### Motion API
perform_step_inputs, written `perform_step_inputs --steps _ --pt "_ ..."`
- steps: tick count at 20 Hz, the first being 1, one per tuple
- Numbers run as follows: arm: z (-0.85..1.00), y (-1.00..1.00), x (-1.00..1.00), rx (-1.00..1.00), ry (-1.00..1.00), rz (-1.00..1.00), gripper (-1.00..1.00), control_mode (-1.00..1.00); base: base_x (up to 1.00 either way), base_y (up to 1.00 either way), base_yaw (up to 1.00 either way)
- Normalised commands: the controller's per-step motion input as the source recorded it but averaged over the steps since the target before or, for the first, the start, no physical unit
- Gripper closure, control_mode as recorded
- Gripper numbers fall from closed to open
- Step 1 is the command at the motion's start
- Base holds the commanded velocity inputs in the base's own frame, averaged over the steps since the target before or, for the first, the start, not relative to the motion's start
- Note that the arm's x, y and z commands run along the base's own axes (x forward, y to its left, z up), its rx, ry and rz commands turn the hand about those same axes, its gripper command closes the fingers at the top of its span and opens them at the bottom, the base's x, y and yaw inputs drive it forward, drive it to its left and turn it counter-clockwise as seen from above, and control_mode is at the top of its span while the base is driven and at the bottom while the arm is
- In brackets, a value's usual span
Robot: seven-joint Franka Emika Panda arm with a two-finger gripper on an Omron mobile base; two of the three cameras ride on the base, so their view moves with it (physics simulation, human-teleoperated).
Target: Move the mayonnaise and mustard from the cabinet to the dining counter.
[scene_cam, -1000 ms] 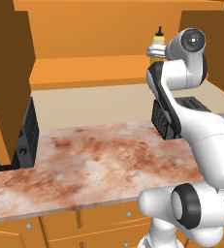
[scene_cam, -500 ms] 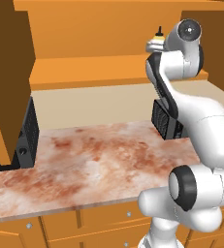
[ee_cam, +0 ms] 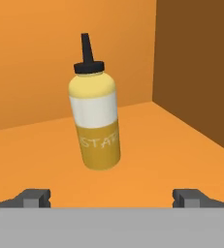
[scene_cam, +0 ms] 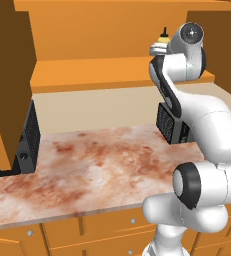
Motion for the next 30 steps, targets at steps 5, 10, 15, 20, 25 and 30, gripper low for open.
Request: perform_step_inputs --steps 5,10,15,20,25,30 --pt "0.00 -0.06 0.11 0.00 0.00 0.00 -1.00 -1.00 0.00 0.00 0.00" --pt "0.00 -0.05 0.05 0.00 0.00 0.00 -1.00 -1.00 0.00 0.00 0.00" --pt "0.00 0.00 0.08 0.00 0.00 0.00 -1.00 -1.00 0.00 0.00 0.00" --pt "0.00 0.00 0.11 0.00 0.00 0.00 -1.00 -1.00 0.00 0.00 0.00" --pt "0.00 0.00 0.21 0.00 0.00 0.00 -1.00 -1.00 0.00 0.00 0.00" --pt "-0.01 0.00 0.19 0.00 0.00 0.00 -1.00 -1.00 0.00 0.00 0.00"
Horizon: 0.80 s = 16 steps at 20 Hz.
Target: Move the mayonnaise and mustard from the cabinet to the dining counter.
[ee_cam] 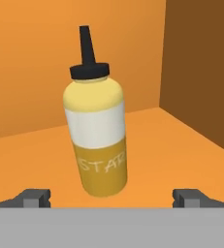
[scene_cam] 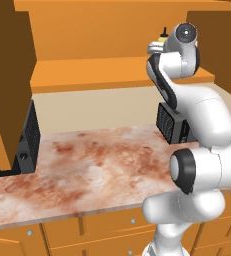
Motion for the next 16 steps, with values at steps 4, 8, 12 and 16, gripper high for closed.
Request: perform_step_inputs --steps 4,8,12,16 --pt "0.00 0.00 0.21 0.00 0.00 0.00 -1.00 -1.00 0.00 0.00 0.00" --pt "-0.03 0.00 0.23 0.00 0.00 0.00 -1.00 -1.00 0.00 0.00 0.00" --pt "-0.11 0.00 0.23 0.00 0.00 0.00 -1.00 -1.00 0.00 0.00 0.00" --pt "-0.12 0.00 0.19 0.00 0.00 0.00 -1.00 -1.00 0.00 0.00 0.00"
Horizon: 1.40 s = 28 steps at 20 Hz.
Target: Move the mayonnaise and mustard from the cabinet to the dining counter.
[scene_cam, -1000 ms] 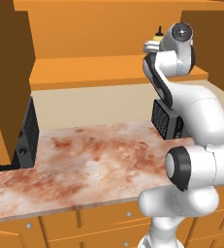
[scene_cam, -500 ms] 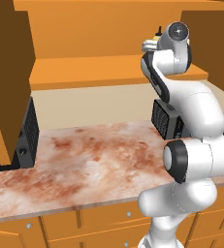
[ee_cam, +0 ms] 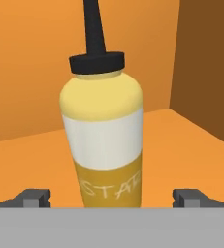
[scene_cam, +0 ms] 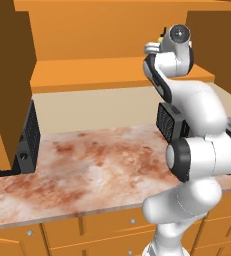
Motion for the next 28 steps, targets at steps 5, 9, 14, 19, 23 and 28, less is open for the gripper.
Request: perform_step_inputs --steps 5,9,14,19,23,28 --pt "-0.02 0.00 0.17 0.00 0.00 0.00 -1.00 -1.00 0.00 0.00 0.00" --pt "0.00 0.00 0.14 0.00 0.00 0.00 -1.00 -1.00 0.00 0.00 0.00" --pt "0.00 -0.03 0.12 0.00 0.00 0.00 -1.00 -1.00 0.00 0.00 0.00" --pt "0.00 -0.04 0.12 0.00 0.00 0.00 -1.00 -1.00 0.00 0.00 0.00" --pt "0.00 -0.03 0.14 0.00 0.00 0.00 -1.00 -1.00 0.00 0.00 0.00" --pt "-0.04 0.00 0.13 0.00 0.01 0.00 -1.00 -1.00 0.00 0.00 0.00"
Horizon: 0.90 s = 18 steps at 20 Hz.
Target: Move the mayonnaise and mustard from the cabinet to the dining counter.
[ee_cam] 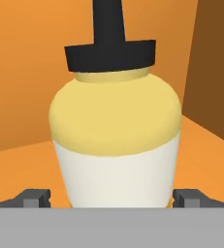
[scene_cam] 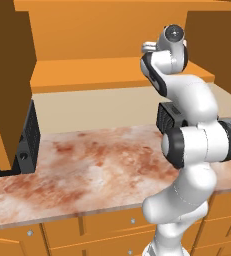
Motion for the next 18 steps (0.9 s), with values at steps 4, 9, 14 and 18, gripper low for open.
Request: perform_step_inputs --steps 4,9,14,18 --pt "0.00 0.00 0.09 0.00 0.02 0.00 -1.00 -1.00 0.00 0.00 0.00" --pt "-0.01 -0.03 0.04 0.00 0.00 0.00 -1.00 -1.00 0.00 0.00 0.00" --pt "-0.02 -0.08 0.03 0.00 0.00 0.00 1.00 -1.00 0.00 0.00 0.00" --pt "-0.05 -0.21 0.00 0.00 0.00 0.00 1.00 -1.00 0.00 0.00 0.00"
